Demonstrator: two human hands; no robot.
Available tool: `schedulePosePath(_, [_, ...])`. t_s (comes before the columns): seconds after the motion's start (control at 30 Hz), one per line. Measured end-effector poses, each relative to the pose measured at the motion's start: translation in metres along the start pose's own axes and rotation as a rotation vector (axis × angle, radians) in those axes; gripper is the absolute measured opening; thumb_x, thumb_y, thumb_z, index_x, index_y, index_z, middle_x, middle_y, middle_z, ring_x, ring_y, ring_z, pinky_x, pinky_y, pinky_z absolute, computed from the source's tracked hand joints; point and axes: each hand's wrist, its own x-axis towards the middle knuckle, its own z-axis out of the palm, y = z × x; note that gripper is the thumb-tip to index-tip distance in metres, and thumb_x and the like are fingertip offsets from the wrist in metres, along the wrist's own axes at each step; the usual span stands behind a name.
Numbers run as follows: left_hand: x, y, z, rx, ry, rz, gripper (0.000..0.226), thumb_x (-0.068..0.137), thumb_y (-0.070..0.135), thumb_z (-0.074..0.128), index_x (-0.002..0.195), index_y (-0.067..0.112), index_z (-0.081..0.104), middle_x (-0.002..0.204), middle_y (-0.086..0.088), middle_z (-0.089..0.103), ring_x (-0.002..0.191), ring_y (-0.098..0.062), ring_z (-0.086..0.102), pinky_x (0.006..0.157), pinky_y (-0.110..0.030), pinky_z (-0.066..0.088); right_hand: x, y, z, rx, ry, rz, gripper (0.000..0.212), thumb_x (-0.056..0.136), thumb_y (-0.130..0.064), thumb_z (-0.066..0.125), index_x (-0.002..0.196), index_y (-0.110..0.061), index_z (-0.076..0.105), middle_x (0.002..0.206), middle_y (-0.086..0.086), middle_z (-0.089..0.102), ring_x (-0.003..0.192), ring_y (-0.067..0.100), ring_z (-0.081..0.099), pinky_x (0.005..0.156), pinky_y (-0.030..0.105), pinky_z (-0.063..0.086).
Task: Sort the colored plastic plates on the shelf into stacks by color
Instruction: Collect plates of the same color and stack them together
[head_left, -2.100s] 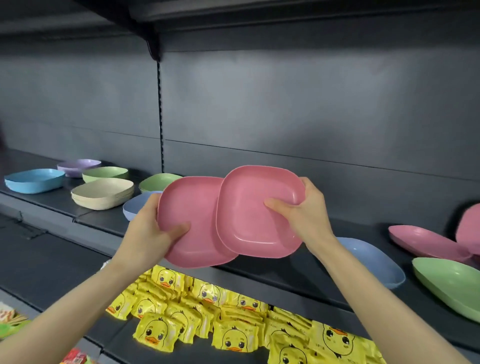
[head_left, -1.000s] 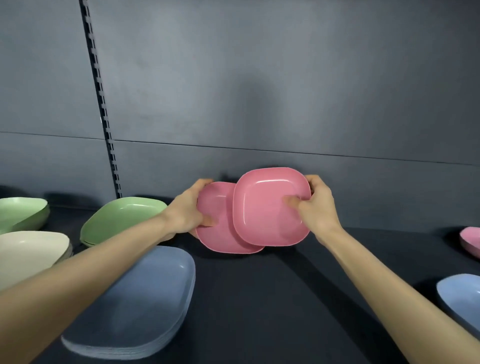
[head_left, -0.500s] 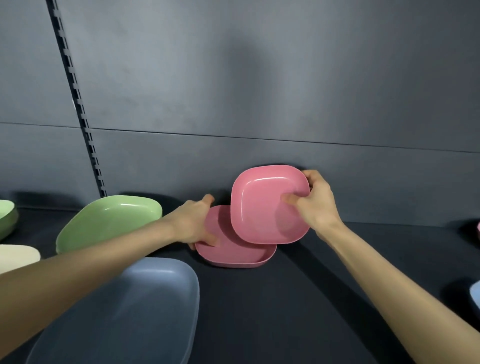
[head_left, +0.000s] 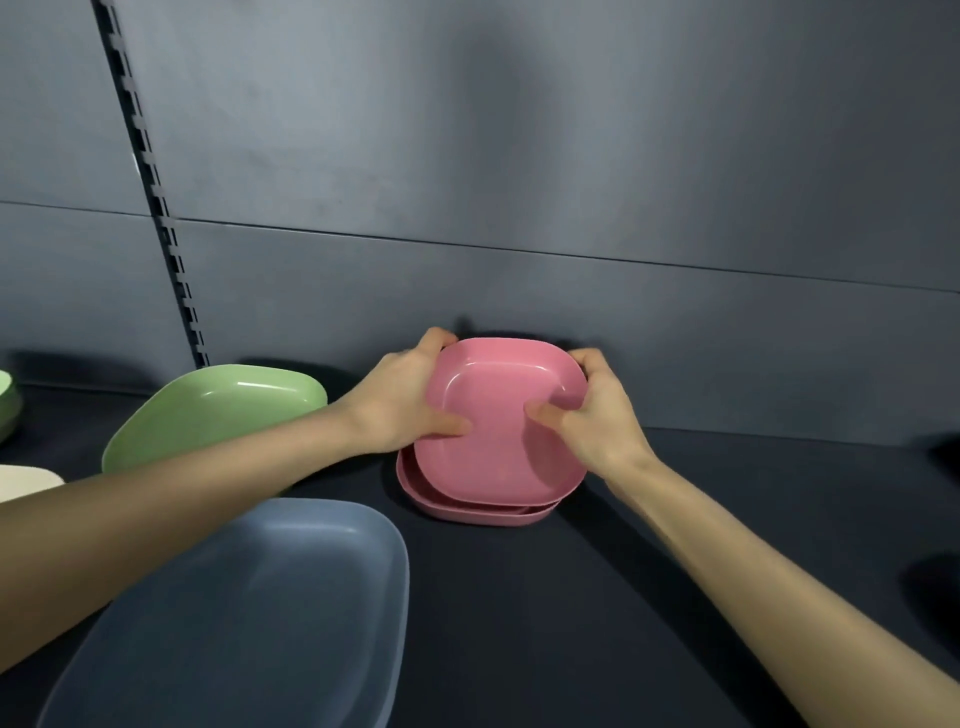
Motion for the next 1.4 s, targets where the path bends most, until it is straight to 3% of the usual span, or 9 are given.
schedulePosePath(0.13, [-0.003,-0.006,0.003,0.105,-0.022,-0.014,0.080,0.069,0.027,0.082,0.133,0.016,0.034,0.121,-0.008,0.056,0.103,-0.022,0.053,0.080,-0.026,0.041,-0.001,0.009,0.008,-0.193,-0.087,-0.012,0.049,0.075,-0.025,0.076,0.112,-0.021,0.044,0.110,0.002,0.056,0.106,0.023,0.053,0.091,0.041,0.047])
schedulePosePath(0.23, [-0.002,-0.010,0.005,0.172,-0.046,-0.045,0.084,0.066,0.030,0.083,0.134,0.015,0.036,0.125,-0.008,0.053,0.112,-0.025,0.051,0.088,-0.028,0.042,0.001,0.012,0.010,-0.280,-0.140,-0.004,0.060,0.075,-0.030,0.076,0.125,-0.018,0.044,0.117,0.000,0.044,0.116,0.021,0.040,0.099,0.036,0.040])
schedulePosePath(0.4, [0.001,-0.012,0.008,0.215,-0.149,-0.091,0.081,0.066,0.032,0.083,0.132,0.014,0.042,0.125,-0.008,0.048,0.111,-0.023,0.050,0.086,-0.023,0.038,0.004,0.017,0.010,-0.238,-0.255,0.006,0.068,0.073,-0.024,0.079,0.129,-0.020,0.042,0.126,-0.001,0.043,0.113,0.018,0.048,0.097,0.034,0.043])
schedulePosePath(0.53, [0.002,-0.015,0.008,0.148,-0.216,-0.125,0.076,0.066,0.030,0.084,0.129,0.014,0.044,0.120,-0.002,0.059,0.100,-0.018,0.055,0.082,-0.024,0.044,0.008,0.021,0.010,-0.239,-0.288,0.023,0.065,0.068,-0.025,0.082,0.123,-0.022,0.047,0.122,0.001,0.053,0.109,0.020,0.055,0.093,0.039,0.049])
schedulePosePath(0.83, [0.005,-0.015,0.006,0.172,-0.288,-0.128,0.073,0.065,0.031,0.084,0.126,0.011,0.050,0.117,-0.003,0.061,0.103,-0.021,0.059,0.090,-0.031,0.048,0.009,0.019,0.009,-0.255,-0.333,0.050,0.063,0.067,-0.024,0.083,0.121,-0.017,0.051,0.115,0.002,0.059,0.103,0.020,0.059,0.090,0.036,0.051])
schedulePosePath(1.0, [0.005,-0.013,0.006,0.209,-0.297,-0.111,0.073,0.067,0.033,0.083,0.127,0.009,0.050,0.120,-0.003,0.058,0.106,-0.021,0.056,0.089,-0.027,0.045,0.008,0.018,0.008,-0.275,-0.334,0.049,0.063,0.067,-0.025,0.083,0.121,-0.017,0.051,0.116,0.001,0.059,0.103,0.018,0.058,0.089,0.033,0.050])
schedulePosePath(1.23, [0.000,-0.007,0.000,0.402,-0.328,-0.049,0.059,0.073,0.047,0.074,0.114,0.010,0.054,0.108,-0.006,0.052,0.105,-0.024,0.053,0.091,-0.034,0.044,0.004,0.010,0.002,-0.382,-0.349,0.031,0.071,0.074,-0.033,0.078,0.134,-0.012,0.044,0.122,0.001,0.057,0.109,0.018,0.055,0.089,0.027,0.045])
schedulePosePath(1.4, [-0.004,0.018,-0.012,0.586,-0.243,0.097,0.064,0.082,0.048,0.062,0.131,0.011,0.044,0.124,-0.010,0.047,0.119,-0.028,0.044,0.099,-0.036,0.040,-0.004,-0.013,-0.030,-0.551,-0.342,0.000,0.066,0.081,-0.039,0.070,0.136,-0.013,0.043,0.131,0.007,0.053,0.118,0.021,0.051,0.098,0.028,0.041])
